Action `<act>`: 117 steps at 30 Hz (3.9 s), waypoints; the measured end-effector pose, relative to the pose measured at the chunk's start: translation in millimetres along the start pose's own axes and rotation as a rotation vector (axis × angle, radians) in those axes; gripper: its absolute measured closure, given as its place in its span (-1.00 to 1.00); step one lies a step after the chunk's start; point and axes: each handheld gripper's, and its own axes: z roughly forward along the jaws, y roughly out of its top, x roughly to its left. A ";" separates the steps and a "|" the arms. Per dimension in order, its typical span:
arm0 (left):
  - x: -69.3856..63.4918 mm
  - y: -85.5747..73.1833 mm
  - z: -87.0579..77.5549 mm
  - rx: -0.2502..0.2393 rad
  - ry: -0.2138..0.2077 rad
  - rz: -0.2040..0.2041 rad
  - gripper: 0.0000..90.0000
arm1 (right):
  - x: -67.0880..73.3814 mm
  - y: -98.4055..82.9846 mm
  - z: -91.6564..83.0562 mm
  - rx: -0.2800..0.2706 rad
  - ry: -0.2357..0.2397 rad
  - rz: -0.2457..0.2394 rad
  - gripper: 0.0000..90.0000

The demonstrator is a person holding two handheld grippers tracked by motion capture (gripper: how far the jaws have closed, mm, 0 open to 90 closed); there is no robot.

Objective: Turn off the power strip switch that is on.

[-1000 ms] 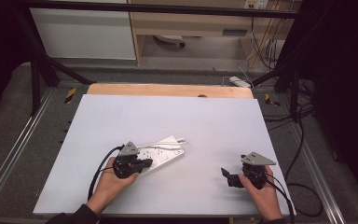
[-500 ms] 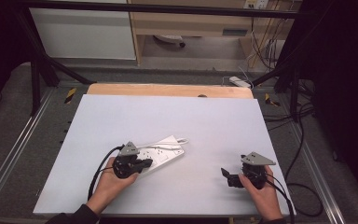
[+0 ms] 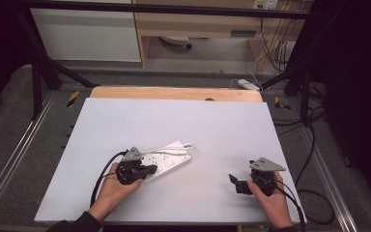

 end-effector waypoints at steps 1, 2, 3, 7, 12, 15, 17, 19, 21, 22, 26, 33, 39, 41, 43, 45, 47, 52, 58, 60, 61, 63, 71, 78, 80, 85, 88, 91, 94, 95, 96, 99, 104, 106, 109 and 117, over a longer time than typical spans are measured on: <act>0.2 -0.4 0.1 -0.004 -0.001 -0.004 1.00 | -0.1 0.0 -0.2 0.001 0.000 -0.001 -0.89; 0.2 -0.6 0.1 -0.006 -0.002 -0.006 1.00 | -0.1 0.0 -0.4 0.002 0.000 0.000 -0.89; -0.2 -0.7 0.1 -0.007 0.001 -0.002 1.00 | 0.0 0.0 -0.4 0.003 0.001 0.002 -0.89; -3.7 -0.8 1.3 -0.015 0.015 0.020 1.00 | -0.1 0.1 -0.3 -0.002 -0.001 -0.002 -0.89; -6.8 0.5 1.3 -0.025 0.024 0.032 1.00 | -0.2 0.1 -0.5 -0.002 0.000 -0.003 -0.89; -7.8 1.9 -0.9 -0.040 0.023 0.029 1.00 | -0.3 0.1 -0.5 -0.005 -0.001 -0.006 -0.89; -8.6 3.3 -2.5 -0.047 0.016 0.030 1.00 | -0.2 0.1 -0.6 -0.005 0.000 -0.006 -0.89; -9.4 4.3 -3.3 -0.053 0.012 0.030 1.00 | -0.2 0.0 -0.6 -0.004 -0.001 -0.006 -0.89; -10.5 5.3 -3.9 -0.058 0.010 0.034 1.00 | -0.3 0.1 -0.7 -0.005 -0.001 -0.005 -0.89; -11.0 5.7 -4.3 -0.058 0.008 0.036 1.00 | -0.3 0.1 -0.7 -0.006 -0.001 -0.005 -0.89; -12.6 6.9 -5.8 -0.064 0.005 0.038 1.00 | -0.4 0.1 -0.7 -0.005 -0.003 -0.006 -0.89; -11.6 10.6 -11.5 -0.083 0.004 0.028 1.00 | -0.6 0.1 -0.8 -0.005 -0.003 -0.007 -0.89; -7.4 11.7 -16.2 -0.088 0.008 0.018 1.00 | -0.6 0.1 -0.8 -0.005 -0.003 -0.005 -0.89; -6.2 11.8 -17.4 -0.088 0.011 0.014 1.00 | -0.6 0.1 -0.8 -0.004 -0.004 -0.005 -0.89; -5.3 12.0 -18.1 -0.091 0.010 0.008 1.00 | -0.6 0.1 -0.8 -0.005 -0.004 -0.005 -0.89; -3.8 12.6 -19.5 -0.090 0.013 0.008 1.00 | -0.7 0.1 -0.8 -0.005 -0.003 -0.003 -0.89; -3.2 13.3 -20.2 -0.093 0.014 0.003 1.00 | -0.7 0.1 -0.7 -0.005 -0.004 -0.004 -0.89; -1.7 15.0 -22.1 -0.104 0.024 0.002 1.00 | -0.8 0.2 -0.8 -0.006 -0.004 -0.003 -0.89; 1.5 16.0 -25.3 -0.112 0.028 -0.003 1.00 | -0.9 0.2 -0.7 -0.006 -0.003 -0.002 -0.89; 3.3 16.1 -25.8 -0.115 0.018 -0.009 1.00 | -1.0 0.2 -0.5 -0.006 -0.002 -0.004 -0.89; 4.3 16.1 -26.1 -0.115 0.016 -0.010 0.97 | -1.0 0.2 -0.5 -0.006 -0.002 -0.003 -0.89; 6.4 16.0 -27.1 -0.118 0.022 -0.018 0.89 | -1.2 0.2 -0.6 -0.007 -0.003 -0.004 -0.89; 8.0 17.7 -31.4 -0.126 0.045 -0.014 0.47 | -1.2 0.2 -0.5 -0.006 -0.003 -0.004 -0.89; 7.1 20.6 -34.7 -0.139 0.101 0.008 -0.08 | -0.8 0.1 -0.3 -0.004 -0.003 -0.002 -0.89; 7.1 21.1 -36.2 -0.151 0.106 0.010 -0.19 | -1.0 0.2 -0.3 -0.004 -0.002 -0.003 -0.89; 7.7 23.1 -40.5 -0.174 0.119 -0.012 -0.41 | -0.8 0.1 -0.4 -0.003 -0.003 -0.002 -0.90; 8.2 24.2 -43.5 -0.184 0.121 -0.019 -0.55 | -0.9 0.1 -0.4 -0.004 -0.003 -0.002 -0.90; 9.0 25.3 -47.0 -0.194 0.128 -0.027 -0.67 | -1.0 0.2 -0.5 -0.005 -0.003 -0.004 -0.90; 10.2 25.9 -51.2 -0.202 0.136 -0.028 -0.70 | -1.0 0.2 -0.5 -0.005 -0.003 -0.004 -0.90; 10.5 26.2 -52.1 -0.206 0.135 -0.033 -0.72 | -1.0 0.2 -0.5 -0.005 -0.003 -0.005 -0.90; 11.2 26.4 -53.4 -0.205 0.136 -0.033 -0.73 | -1.0 0.2 -0.5 -0.005 -0.003 -0.004 -0.90; 13.2 26.8 -56.4 -0.205 0.141 -0.044 -0.76 | -1.0 0.2 -0.6 -0.005 -0.003 -0.004 -0.90; 18.0 26.2 -63.6 -0.208 0.146 -0.064 -0.76 | -1.0 0.2 -0.5 -0.005 -0.003 -0.004 -0.90; 20.3 25.8 -67.2 -0.209 0.150 -0.067 -0.76 | -1.0 0.2 -0.5 -0.005 -0.003 -0.004 -0.90; 23.7 24.8 -73.1 -0.215 0.159 -0.075 -0.76 | -1.0 0.2 -0.5 -0.005 -0.004 -0.004 -0.90; 32.0 21.5 -90.6 -0.232 0.184 -0.088 -0.77 | -0.8 0.1 -0.5 -0.004 -0.004 -0.002 -0.90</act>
